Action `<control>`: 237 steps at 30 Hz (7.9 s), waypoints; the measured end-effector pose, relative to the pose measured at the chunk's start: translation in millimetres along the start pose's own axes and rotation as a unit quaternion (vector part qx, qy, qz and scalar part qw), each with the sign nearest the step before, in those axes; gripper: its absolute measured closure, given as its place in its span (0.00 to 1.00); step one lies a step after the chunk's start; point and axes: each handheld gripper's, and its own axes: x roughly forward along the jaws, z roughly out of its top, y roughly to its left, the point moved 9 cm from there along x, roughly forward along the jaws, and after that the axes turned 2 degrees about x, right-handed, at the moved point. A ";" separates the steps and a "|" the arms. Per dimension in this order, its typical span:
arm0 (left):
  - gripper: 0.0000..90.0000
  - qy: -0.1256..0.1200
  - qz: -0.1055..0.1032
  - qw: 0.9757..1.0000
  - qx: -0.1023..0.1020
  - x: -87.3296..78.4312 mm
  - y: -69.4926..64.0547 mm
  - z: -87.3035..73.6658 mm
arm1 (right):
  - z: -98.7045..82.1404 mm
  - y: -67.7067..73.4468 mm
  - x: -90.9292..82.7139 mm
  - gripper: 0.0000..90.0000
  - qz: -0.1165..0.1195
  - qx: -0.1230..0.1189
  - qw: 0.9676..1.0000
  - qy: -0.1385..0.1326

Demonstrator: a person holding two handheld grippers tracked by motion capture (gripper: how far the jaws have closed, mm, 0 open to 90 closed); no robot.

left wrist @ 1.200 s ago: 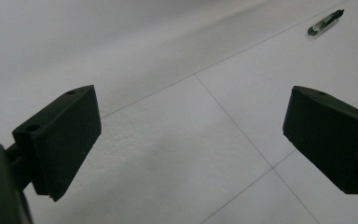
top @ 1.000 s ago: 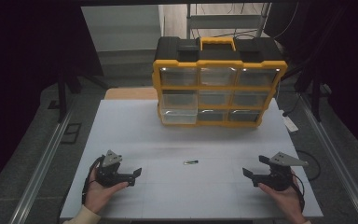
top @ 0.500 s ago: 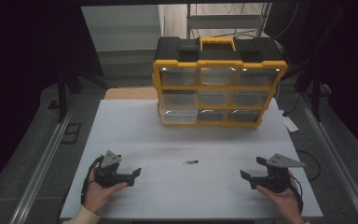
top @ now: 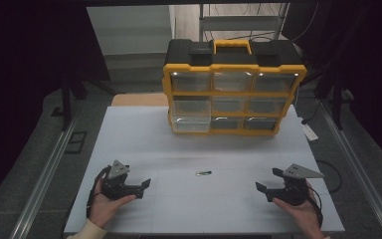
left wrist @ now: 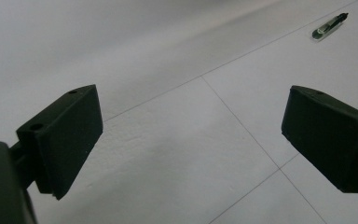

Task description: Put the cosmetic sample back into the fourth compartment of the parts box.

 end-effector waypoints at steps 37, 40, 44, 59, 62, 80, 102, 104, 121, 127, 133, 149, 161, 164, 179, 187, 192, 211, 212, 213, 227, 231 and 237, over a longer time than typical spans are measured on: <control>0.10 -0.015 -0.050 0.998 0.038 -0.1 -18.7 32.0 | -0.8 3.5 3.0 0.16 0.005 -0.004 1.000 0.006; 0.11 -0.015 -0.055 0.997 0.044 1.1 -21.6 35.3 | -0.8 3.9 3.2 0.16 0.007 -0.005 1.000 0.005; 0.11 -0.011 -0.060 0.997 0.050 4.1 -25.6 40.2 | -1.6 2.9 3.9 0.16 0.005 -0.005 1.000 0.008; 0.11 0.004 -0.082 0.993 0.084 13.6 -46.5 59.0 | -2.0 2.2 3.6 0.16 0.007 -0.005 1.000 0.007; 0.11 0.010 -0.088 0.992 0.091 16.7 -51.3 61.9 | -2.2 2.3 3.8 0.16 0.007 -0.004 1.000 0.008; 0.12 0.036 -0.130 0.982 0.131 31.3 -72.6 75.3 | -3.6 0.4 4.2 0.16 0.006 -0.004 1.000 0.010; 0.13 0.045 -0.146 0.977 0.152 45.9 -80.3 94.1 | -5.2 -1.6 4.5 0.17 0.004 -0.004 1.000 0.013; 0.13 0.047 -0.147 0.976 0.152 46.9 -81.4 94.8 | -5.2 -1.6 4.5 0.17 0.004 -0.004 1.000 0.013; 0.13 0.076 -0.162 0.965 0.192 64.0 -96.7 101.6 | -5.6 -3.6 3.0 0.17 0.002 -0.002 1.000 0.011; 0.13 0.080 -0.166 0.964 0.193 68.5 -100.7 104.5 | -6.0 -3.7 3.4 0.17 0.001 -0.002 1.000 0.013; 0.13 0.083 -0.167 0.963 0.197 72.3 -103.1 105.6 | -6.7 -4.1 4.1 0.17 0.000 -0.003 1.000 0.014; 0.14 0.086 -0.178 0.958 0.210 81.6 -110.6 112.8 | -6.6 -4.1 3.9 0.17 0.000 -0.003 1.000 0.014; 0.14 0.102 -0.192 0.949 0.227 94.4 -121.4 112.7 | -7.4 -5.1 4.1 0.17 0.000 -0.001 1.000 0.015; 0.14 0.105 -0.194 0.949 0.227 97.6 -122.4 112.1 | -7.7 -4.8 4.2 0.17 0.000 -0.002 1.000 0.016; 0.14 0.120 -0.204 0.943 0.232 112.0 -129.5 110.4 | -8.3 -5.3 4.9 0.17 -0.001 0.000 1.000 0.018; 0.14 0.132 -0.205 0.940 0.239 119.0 -130.4 105.2 | -8.3 -5.3 4.6 0.17 -0.002 -0.001 1.000 0.017; 0.14 0.141 -0.206 0.937 0.243 123.4 -129.8 100.8 | -8.7 -6.0 4.9 0.17 -0.003 -0.001 1.000 0.019; 0.20 0.160 -0.203 0.933 0.250 137.9 -124.3 90.1 | -9.4 -7.0 5.0 0.17 -0.004 0.000 1.000 0.021; 0.20 0.161 -0.202 0.933 0.250 138.8 -124.3 89.2 | -9.4 -7.0 5.0 0.17 -0.004 0.000 1.000 0.021; 0.20 0.162 -0.203 0.932 0.252 139.5 -124.5 88.7 | -9.4 -6.8 5.0 0.17 -0.003 0.000 1.000 0.020; 0.34 0.164 -0.209 0.926 0.267 142.5 -124.0 85.1 | -9.8 -6.8 5.3 0.17 -0.005 -0.001 1.000 0.022; 0.41 0.160 -0.206 0.925 0.277 142.0 -123.0 85.0 | -9.6 -6.8 5.2 0.17 -0.003 -0.001 1.000 0.020; 0.55 0.157 -0.214 0.920 0.287 139.4 -125.8 84.5 | -9.6 -6.9 4.9 0.17 -0.003 -0.001 1.000 0.020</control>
